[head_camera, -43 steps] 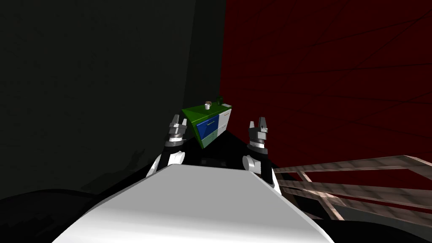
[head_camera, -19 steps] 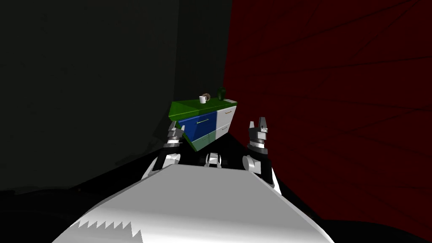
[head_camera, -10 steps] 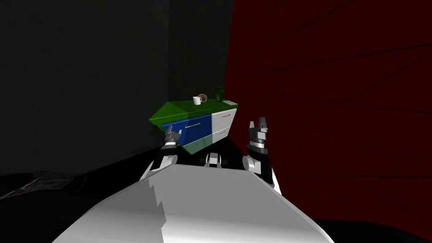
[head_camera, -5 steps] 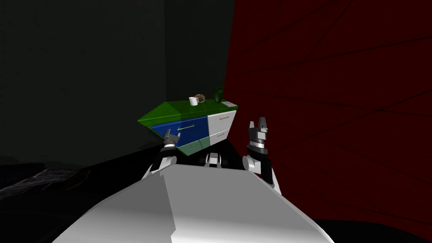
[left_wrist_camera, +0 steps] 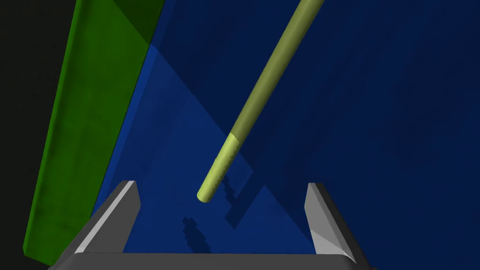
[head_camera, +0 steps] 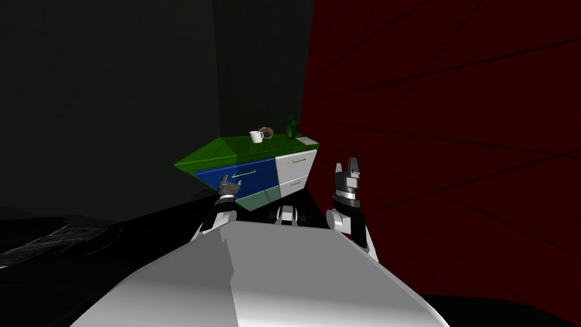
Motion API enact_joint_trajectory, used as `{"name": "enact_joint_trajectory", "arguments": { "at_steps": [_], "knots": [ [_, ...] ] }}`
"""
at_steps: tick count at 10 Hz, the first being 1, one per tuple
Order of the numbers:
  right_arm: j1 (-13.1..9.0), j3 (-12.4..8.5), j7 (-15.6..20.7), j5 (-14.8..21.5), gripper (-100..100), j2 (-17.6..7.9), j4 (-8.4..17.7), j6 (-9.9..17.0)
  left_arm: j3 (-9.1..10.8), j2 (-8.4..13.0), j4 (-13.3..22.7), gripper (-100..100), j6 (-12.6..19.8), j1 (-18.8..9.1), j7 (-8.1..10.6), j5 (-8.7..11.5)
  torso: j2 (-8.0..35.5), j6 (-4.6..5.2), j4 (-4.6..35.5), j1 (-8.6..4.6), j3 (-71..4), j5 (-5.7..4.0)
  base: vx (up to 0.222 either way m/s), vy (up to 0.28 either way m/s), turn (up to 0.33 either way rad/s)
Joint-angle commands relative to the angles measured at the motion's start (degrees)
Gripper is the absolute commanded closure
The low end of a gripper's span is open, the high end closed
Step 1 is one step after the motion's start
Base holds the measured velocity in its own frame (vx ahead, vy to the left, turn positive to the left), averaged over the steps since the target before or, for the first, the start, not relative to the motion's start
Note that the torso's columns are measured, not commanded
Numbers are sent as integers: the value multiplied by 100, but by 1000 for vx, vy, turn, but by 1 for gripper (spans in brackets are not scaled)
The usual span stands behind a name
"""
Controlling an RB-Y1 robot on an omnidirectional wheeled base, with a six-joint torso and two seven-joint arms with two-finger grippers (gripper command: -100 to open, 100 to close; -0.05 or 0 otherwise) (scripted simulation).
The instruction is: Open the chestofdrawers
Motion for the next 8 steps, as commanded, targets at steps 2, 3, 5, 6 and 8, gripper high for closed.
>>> {"name": "enact_joint_trajectory", "arguments": {
  "at_steps": [2, 3, 5, 6, 8],
  "knots": [
    [-2, 1, 0, 0, 0, 1, 0, 0, -23, 16, -135, 100, 12, 121, 22, 9, 16, 7, 0, -42, 11, -6, -117, -76, 23],
    [-3, 2, 0, 0, 0, 2, 0, 0, -32, 22, -189, 100, 18, 169, 31, 12, 19, 4, 5, -42, 14, -11, -159, -113, 5],
    [-3, 2, 0, 0, 0, 2, 0, 1, -37, 21, -203, 100, 18, 181, 30, 11, 2, 0, 1, -20, 2, -8, -133, -64, 12],
    [-2, 1, 0, 0, 0, 1, 0, 0, 9, 114, -297, -100, 128, 214, 63, 52, -34, 1, -7, 1, -18, -1, 57, 47, 0],
    [2, -1, 0, 0, 0, -1, 0, 0, 44, 119, -361, -100, 218, 234, 85, 83, -70, 0, -20, 15, -44, 4, 135, 78, -4]
  ]
}}
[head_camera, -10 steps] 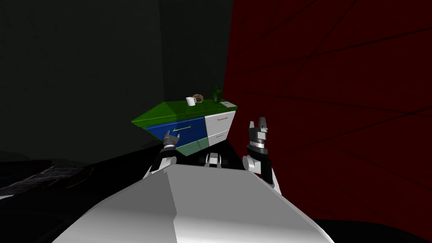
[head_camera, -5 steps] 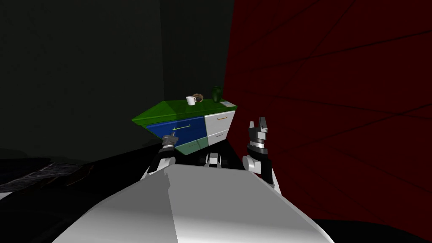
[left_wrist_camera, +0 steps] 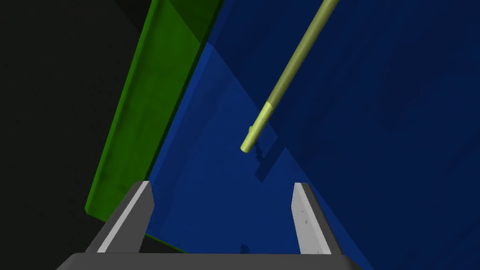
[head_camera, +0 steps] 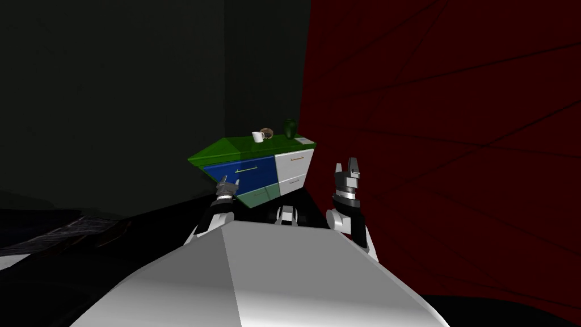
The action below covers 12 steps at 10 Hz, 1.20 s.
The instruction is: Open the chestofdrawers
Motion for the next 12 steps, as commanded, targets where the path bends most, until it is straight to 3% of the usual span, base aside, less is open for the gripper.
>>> {"name": "enact_joint_trajectory", "arguments": {
  "at_steps": [1, 4, 5, 6, 12],
  "knots": [
    [0, 0, 0, 0, 0, 0, 0, 0, 61, 9, -97, -100, 158, 27, 37, 50, 24, 0, 7, -32, 15, -9, 159, 48, 1],
    [-1, 1, 0, 0, 0, 1, 0, 0, 73, 17, -152, -100, 170, 55, 44, 60, 79, 0, 25, -42, 53, -14, 87, 29, -5],
    [-2, 1, 0, 0, 0, 1, 0, 0, 77, 20, -161, 100, 181, 57, 50, 63, 82, 0, 24, -41, 52, -12, 12, 3, 0],
    [-2, 1, 0, 0, 0, 1, 0, 0, 218, 12, -27, 100, 284, -177, 9, 61, 86, 0, 25, -43, 54, -13, -91, -50, -91],
    [-4, 2, 0, 0, 0, 2, 1, 1, 644, -11, 372, 100, 595, -879, -112, 55, 45, 0, 13, -34, 28, -10, -189, -66, -78]
  ]
}}
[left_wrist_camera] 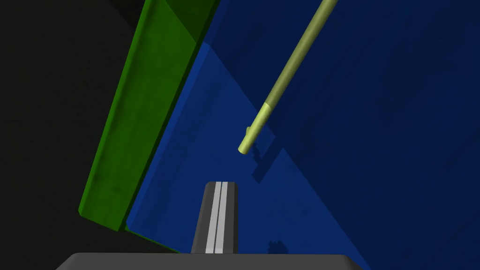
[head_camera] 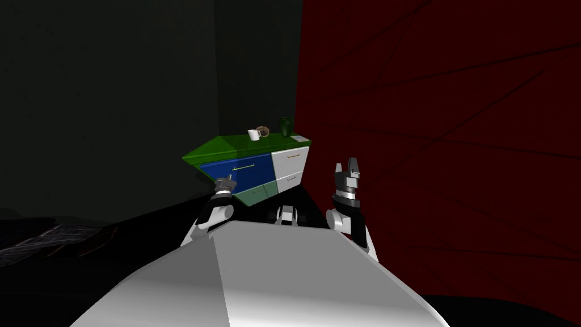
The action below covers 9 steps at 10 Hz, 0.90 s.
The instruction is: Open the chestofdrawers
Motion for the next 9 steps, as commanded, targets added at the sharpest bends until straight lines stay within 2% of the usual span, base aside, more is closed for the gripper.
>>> {"name": "enact_joint_trajectory", "arguments": {
  "at_steps": [1, 2, 3, 4, 7, 9],
  "knots": [
    [0, 0, 0, 0, 0, 0, 0, 0, 192, -9, 179, 100, 149, -320, -58, -3, 6, 0, 2, -6, 5, -2, -147, -62, -70],
    [0, 0, 0, 0, 0, 0, 0, 0, 263, -12, 246, 100, 201, -436, -78, -4, 10, 0, 4, -3, 8, -2, -133, -69, -81],
    [0, 0, 0, 0, 0, 0, 0, 0, 216, -18, 204, 100, 168, -371, -71, -8, 12, 0, 4, -4, 9, -1, -58, -34, -15],
    [2, -1, 0, 0, 0, 0, 0, 0, 242, 21, 286, -100, 151, -427, -77, -7, -5, -2, 0, 8, 0, 1, 70, 49, 6],
    [5, -2, 0, 0, 0, -2, -1, -1, 268, 28, 427, -100, 109, -506, -87, -11, -18, 0, -5, 9, -11, 3, 154, 88, -3],
    [4, -2, 0, 0, 0, -1, -1, -1, 329, 51, 257, -100, 261, -462, -49, 30, 44, 0, 12, -21, 27, -6, 103, 55, -7]
  ]
}}
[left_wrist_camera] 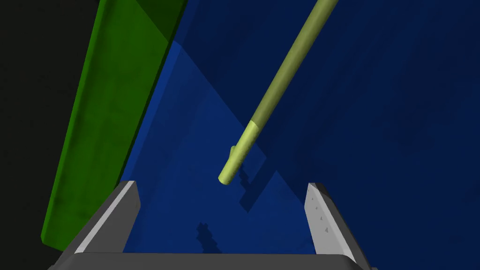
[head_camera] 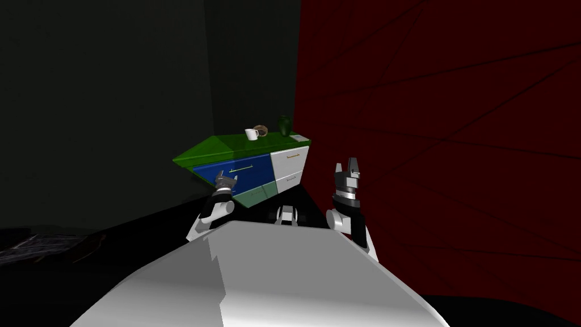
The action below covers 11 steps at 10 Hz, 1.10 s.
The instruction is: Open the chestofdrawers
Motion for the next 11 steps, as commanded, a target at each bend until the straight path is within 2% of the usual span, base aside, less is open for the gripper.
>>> {"name": "enact_joint_trajectory", "arguments": {
  "at_steps": [1, 2, 11],
  "knots": [
    [0, 0, 0, 0, 0, 0, 0, 0, 41, 20, -98, -100, 78, 29, 21, 28, -13, 0, 0, 13, -4, 1, 79, 42, -5],
    [-1, 0, 0, 0, 0, 0, 0, 0, 48, 24, -113, 100, 102, 31, 28, 32, -8, 0, -2, 10, -4, 4, 13, 7, 0],
    [-3, 2, 0, 0, 0, 2, 1, 1, -55, -10, -402, 100, 148, 337, 73, 65, 0, -10, 13, 7, -2, -14, -132, -85, 10]
  ]
}}
